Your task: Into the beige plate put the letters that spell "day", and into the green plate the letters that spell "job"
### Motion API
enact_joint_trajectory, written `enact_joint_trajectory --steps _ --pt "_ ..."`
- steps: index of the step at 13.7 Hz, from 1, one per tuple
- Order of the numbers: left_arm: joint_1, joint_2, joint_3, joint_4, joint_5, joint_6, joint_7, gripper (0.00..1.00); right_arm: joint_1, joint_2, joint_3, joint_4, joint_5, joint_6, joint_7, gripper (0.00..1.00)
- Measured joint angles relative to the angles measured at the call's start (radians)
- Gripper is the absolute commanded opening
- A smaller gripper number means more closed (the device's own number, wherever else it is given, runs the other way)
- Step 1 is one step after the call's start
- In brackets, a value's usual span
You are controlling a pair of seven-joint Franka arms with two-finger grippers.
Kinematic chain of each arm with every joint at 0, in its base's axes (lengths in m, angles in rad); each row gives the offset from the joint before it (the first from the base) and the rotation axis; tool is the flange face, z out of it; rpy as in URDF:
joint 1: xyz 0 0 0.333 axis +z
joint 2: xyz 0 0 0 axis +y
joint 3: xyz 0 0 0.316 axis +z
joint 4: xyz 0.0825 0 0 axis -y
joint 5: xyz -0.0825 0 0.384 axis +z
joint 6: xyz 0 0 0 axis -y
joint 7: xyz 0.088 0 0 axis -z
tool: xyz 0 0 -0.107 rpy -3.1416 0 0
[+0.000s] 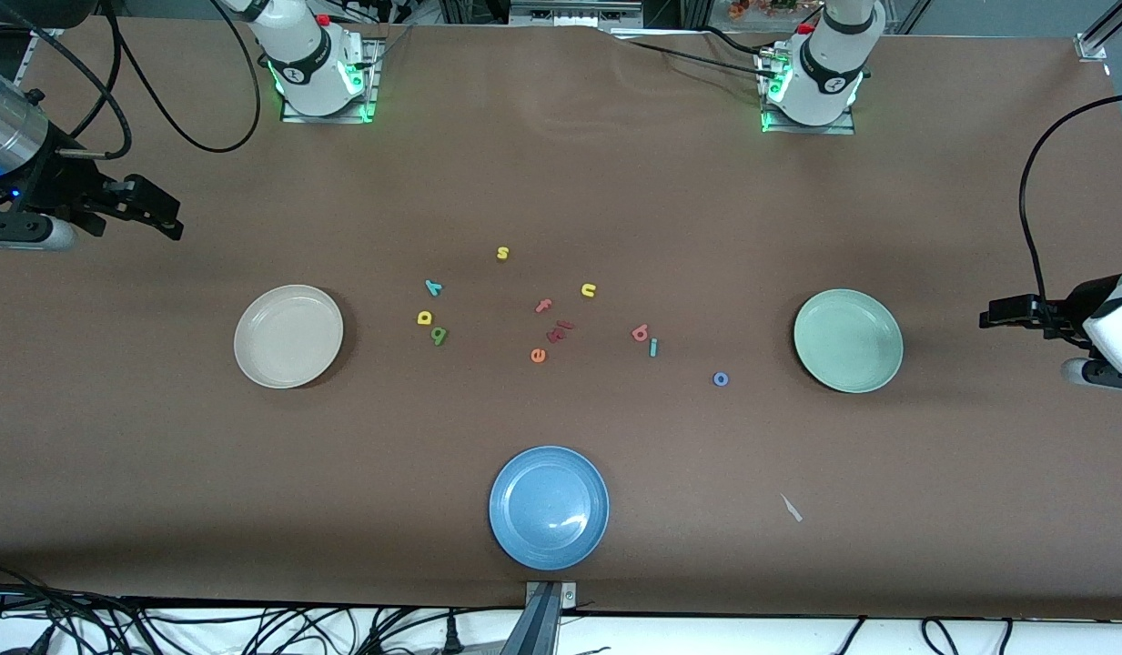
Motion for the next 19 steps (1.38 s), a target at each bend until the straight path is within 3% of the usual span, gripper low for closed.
enact_joint_trajectory --steps 19 --pt "-0.039 0.022 -0.002 0.002 0.000 0.000 -0.051 0.99 0.000 0.000 0.000 0.000 0.000 0.000 0.000 1.00"
